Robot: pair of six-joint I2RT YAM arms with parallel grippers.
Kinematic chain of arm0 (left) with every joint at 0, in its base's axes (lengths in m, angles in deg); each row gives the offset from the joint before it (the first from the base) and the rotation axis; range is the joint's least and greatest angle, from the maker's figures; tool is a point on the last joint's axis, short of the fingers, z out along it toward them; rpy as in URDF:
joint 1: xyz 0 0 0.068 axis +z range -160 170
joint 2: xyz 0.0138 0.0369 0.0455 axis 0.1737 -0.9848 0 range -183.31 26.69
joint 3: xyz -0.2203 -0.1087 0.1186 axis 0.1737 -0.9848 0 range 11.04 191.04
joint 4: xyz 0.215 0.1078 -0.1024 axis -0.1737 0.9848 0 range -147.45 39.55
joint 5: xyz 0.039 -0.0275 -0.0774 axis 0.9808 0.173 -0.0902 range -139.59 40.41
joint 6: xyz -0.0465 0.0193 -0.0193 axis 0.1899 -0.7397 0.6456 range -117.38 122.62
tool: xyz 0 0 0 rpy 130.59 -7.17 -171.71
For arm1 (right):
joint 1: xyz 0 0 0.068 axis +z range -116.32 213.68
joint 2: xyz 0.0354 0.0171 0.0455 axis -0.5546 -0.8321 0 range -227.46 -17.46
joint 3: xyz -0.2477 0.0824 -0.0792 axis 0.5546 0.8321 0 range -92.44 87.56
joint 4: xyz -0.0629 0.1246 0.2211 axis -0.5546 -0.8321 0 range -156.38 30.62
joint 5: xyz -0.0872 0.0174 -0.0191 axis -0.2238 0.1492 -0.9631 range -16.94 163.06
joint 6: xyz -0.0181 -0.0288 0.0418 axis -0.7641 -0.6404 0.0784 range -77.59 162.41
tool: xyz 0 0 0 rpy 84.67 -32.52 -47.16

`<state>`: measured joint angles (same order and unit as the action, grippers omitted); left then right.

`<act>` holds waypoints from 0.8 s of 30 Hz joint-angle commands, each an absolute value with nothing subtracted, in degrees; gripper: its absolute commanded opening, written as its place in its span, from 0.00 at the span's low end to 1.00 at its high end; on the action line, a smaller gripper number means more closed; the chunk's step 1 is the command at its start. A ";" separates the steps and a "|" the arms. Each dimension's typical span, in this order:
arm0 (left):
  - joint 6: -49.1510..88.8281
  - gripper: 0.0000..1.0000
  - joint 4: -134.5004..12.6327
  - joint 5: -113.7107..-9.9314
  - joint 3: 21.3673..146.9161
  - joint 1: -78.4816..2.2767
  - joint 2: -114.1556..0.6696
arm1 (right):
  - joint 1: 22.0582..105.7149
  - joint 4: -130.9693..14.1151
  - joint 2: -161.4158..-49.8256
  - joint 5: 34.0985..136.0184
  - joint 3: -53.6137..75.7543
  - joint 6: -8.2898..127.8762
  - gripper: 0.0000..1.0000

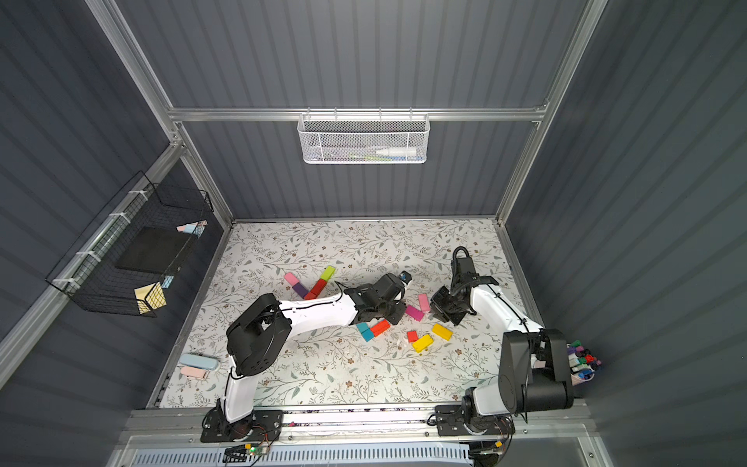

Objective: Assemble the letter v with building blocks
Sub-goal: Assemble the building block at the center of the board.

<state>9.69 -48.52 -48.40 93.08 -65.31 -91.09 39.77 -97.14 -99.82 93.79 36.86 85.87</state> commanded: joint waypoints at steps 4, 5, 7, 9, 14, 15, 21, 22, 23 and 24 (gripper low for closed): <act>9.70 0.00 -50.25 -47.05 92.58 -65.20 -93.56 | 39.45 -98.14 -99.01 93.97 36.62 86.09 0.18; 9.57 0.00 -50.14 -46.91 92.60 -65.23 -94.00 | 39.40 -98.13 -98.93 94.06 36.75 86.09 0.18; 9.31 0.00 -49.98 -46.57 92.51 -65.25 -94.64 | 39.35 -97.99 -98.73 94.19 36.98 86.18 0.19; 8.88 0.00 -49.89 -46.04 92.51 -65.23 -95.00 | 39.29 -97.95 -98.51 94.25 37.11 86.18 0.19; 8.17 0.01 -49.84 -45.10 90.20 -65.20 -94.74 | 39.15 -97.47 -99.09 94.80 37.19 86.01 0.19; 8.01 0.02 -50.18 -45.24 89.81 -65.20 -94.63 | 39.18 -97.48 -99.23 94.92 37.24 86.08 0.19; 6.53 0.10 -49.64 -43.82 90.41 -65.20 -95.39 | 39.06 -96.68 -99.71 95.86 37.63 86.19 0.19; 6.42 0.11 -49.50 -43.66 90.32 -65.25 -95.47 | 39.06 -96.64 -99.68 95.83 37.72 86.20 0.19; 6.40 0.12 -49.14 -43.62 90.17 -65.20 -95.48 | 39.07 -96.52 -99.64 95.87 37.84 86.18 0.19; 6.27 0.13 -48.89 -43.57 90.01 -65.22 -95.55 | 39.05 -96.42 -99.57 95.82 37.90 86.26 0.19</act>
